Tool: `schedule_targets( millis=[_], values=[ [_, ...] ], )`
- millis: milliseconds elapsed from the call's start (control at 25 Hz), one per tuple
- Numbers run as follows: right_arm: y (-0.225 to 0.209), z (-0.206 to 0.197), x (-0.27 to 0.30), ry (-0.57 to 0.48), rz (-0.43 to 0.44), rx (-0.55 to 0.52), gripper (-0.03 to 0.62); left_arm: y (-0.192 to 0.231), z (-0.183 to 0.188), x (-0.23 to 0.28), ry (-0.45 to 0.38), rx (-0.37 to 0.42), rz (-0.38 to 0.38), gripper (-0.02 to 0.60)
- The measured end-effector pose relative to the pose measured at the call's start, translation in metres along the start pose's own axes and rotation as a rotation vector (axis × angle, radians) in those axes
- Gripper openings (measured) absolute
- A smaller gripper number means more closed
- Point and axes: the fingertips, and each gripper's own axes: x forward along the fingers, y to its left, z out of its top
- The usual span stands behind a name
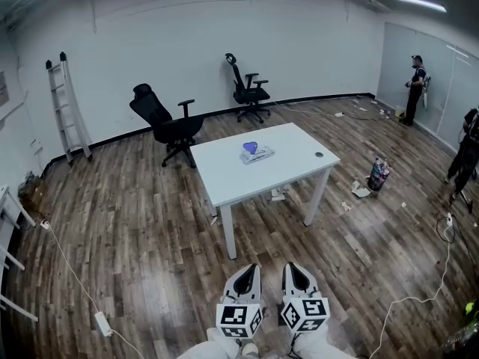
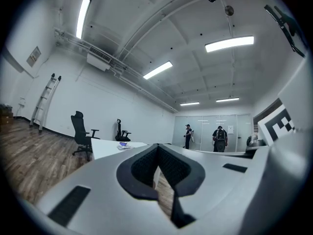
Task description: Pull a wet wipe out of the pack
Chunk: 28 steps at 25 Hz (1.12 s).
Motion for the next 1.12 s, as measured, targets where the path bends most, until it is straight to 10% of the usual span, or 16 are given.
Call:
schedule_targets(
  millis=[1120],
  values=[
    [-0.020, -0.006, 0.076, 0.021, -0.023, 0.010, 0.009, 0.058, -0.013, 0.062, 0.027, -0.012, 0.030, -0.002]
  ],
)
